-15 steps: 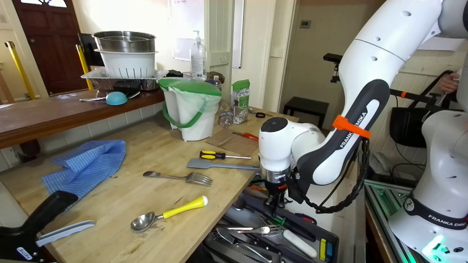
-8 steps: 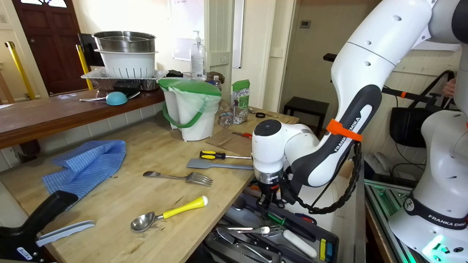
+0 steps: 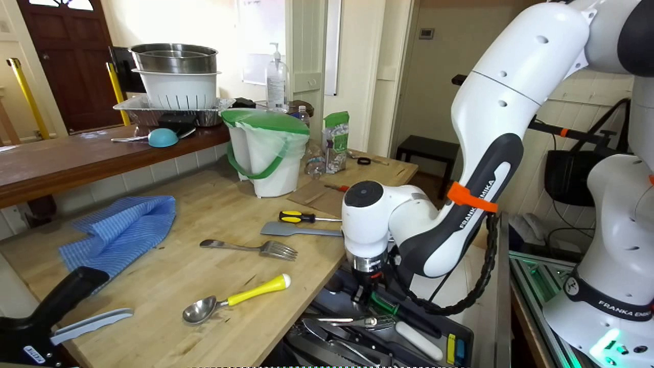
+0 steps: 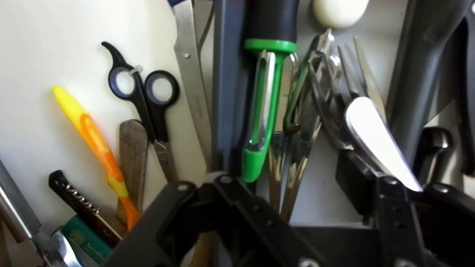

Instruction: Pick up the folk and knife from the drawer and put them on the counter

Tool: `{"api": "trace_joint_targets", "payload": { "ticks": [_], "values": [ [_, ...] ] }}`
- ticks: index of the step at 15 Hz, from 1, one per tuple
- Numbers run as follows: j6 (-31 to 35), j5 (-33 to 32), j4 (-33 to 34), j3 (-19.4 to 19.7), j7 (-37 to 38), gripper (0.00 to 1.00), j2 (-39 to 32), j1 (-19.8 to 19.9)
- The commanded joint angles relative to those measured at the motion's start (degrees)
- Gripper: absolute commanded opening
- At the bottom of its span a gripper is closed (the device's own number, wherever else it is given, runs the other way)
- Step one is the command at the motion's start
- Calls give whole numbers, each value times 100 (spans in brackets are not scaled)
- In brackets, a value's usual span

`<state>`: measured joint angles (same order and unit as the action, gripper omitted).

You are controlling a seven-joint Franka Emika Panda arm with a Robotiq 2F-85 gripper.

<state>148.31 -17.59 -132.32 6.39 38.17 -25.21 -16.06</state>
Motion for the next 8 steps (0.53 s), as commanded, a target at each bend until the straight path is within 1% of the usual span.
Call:
{"api": "trace_joint_targets", "payload": {
  "ticks": [1,2,4,8],
  "values": [
    [-65,14,178,-11,113,69,-280,-149],
    [-75,16,173,2,128,71,-296,-180],
    [-75,37,143,21,137,72,-314,-208],
    [-106,59,28,62,188,68,-237,-202]
  ]
}}
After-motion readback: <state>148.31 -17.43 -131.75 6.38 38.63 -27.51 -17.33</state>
